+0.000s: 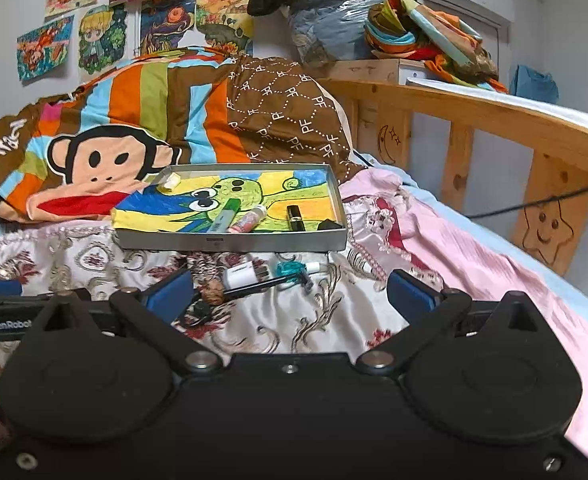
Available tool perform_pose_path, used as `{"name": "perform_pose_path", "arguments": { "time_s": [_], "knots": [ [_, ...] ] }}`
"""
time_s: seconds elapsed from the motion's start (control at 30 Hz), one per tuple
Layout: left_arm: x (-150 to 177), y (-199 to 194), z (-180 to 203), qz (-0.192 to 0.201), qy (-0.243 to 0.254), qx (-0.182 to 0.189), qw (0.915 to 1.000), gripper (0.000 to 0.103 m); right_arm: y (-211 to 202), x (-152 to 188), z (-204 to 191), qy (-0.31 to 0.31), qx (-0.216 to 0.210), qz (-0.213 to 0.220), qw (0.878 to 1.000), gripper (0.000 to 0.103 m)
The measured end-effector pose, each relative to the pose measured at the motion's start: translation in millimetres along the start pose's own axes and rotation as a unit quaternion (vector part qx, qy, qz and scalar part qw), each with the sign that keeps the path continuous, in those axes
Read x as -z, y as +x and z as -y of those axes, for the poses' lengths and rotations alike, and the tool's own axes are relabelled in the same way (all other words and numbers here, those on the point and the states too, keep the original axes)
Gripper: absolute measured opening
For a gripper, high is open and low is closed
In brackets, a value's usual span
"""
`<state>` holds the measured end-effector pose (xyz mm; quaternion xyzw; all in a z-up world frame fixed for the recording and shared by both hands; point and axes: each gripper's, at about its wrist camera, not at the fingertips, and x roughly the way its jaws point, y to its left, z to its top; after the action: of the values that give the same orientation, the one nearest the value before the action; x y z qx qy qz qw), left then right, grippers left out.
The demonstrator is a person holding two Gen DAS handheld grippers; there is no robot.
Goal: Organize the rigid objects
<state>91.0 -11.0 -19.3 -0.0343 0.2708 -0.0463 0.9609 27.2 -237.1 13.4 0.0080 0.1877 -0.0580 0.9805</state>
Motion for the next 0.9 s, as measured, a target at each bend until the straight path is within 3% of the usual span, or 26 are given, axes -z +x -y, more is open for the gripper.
{"name": "perform_pose_path", "arguments": {
  "time_s": [0.27, 0.47, 0.63, 0.77, 0.9],
  "knots": [
    [-7.7, 56.4, 22.3, -0.021, 0.043, 0.012, 0.9988, 0.102, 79.5, 6.7, 4.0, -0.056, 0.017, -0.043, 0.997, 0.103],
    [-14.4, 101.2, 34.0, -0.021, 0.082, 0.074, 0.9937, 0.102, 121.6, 10.2, 34.9, -0.019, -0.001, -0.055, 0.998, 0.103],
    [-14.2, 125.7, 34.0, -0.057, 0.095, 0.12, 0.9866, 0.102, 143.2, 8.9, 48.4, -0.037, -0.019, -0.044, 0.998, 0.103],
    [-5.1, 130.5, 30.2, -0.056, 0.085, 0.16, 0.9819, 0.102, 161.8, 4.6, 50.0, -0.041, -0.086, -0.037, 0.995, 0.102],
    [1.3, 136.3, 35.9, -0.053, 0.1, 0.193, 0.9747, 0.102, 181.0, 1.8, 51.4, -0.041, -0.143, -0.055, 0.987, 0.091]
  ]
}}
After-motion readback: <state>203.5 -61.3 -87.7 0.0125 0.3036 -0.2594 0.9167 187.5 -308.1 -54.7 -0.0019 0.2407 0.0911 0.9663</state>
